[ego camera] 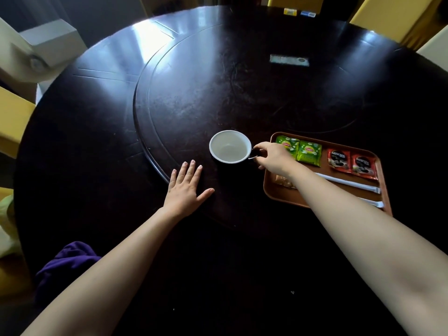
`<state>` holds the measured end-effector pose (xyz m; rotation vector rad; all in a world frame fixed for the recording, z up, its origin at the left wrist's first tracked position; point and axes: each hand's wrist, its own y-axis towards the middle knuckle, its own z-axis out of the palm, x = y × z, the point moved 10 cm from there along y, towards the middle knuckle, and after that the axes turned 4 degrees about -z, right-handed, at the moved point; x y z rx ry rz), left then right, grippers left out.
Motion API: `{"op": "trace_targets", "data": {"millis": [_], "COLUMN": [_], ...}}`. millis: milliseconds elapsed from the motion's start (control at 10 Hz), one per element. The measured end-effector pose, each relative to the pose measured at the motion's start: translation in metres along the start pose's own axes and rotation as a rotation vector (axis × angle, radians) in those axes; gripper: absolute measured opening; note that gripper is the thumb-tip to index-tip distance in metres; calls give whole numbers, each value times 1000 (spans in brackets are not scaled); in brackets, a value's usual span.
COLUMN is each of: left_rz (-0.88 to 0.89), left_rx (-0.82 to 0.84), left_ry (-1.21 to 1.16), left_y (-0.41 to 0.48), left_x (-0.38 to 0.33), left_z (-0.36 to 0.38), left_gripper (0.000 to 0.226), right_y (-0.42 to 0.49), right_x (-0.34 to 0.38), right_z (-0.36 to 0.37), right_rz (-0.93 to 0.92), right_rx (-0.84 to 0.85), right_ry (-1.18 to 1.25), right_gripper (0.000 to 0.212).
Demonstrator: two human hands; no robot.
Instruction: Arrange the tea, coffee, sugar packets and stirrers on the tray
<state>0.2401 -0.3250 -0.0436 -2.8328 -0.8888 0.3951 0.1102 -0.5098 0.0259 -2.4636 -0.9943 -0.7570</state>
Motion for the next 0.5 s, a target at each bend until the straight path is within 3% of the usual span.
{"op": "trace_targets", "data": {"millis": [300,500], "left_rz": [-60,-41], "left_rx": [77,24], "left_ry": [133,95], "left_y": [-21,-75], "left_x": [-14,-47], "left_z": [-3,10], "left_gripper": [69,66], "right_y": [-55,-154], "right_x": [-32,-45], "right_z": [-30,-27], "right_rz": [90,14], "right_rx": [-48,-124], "right_ry": [-242,-329], "right_gripper": [37,46]}}
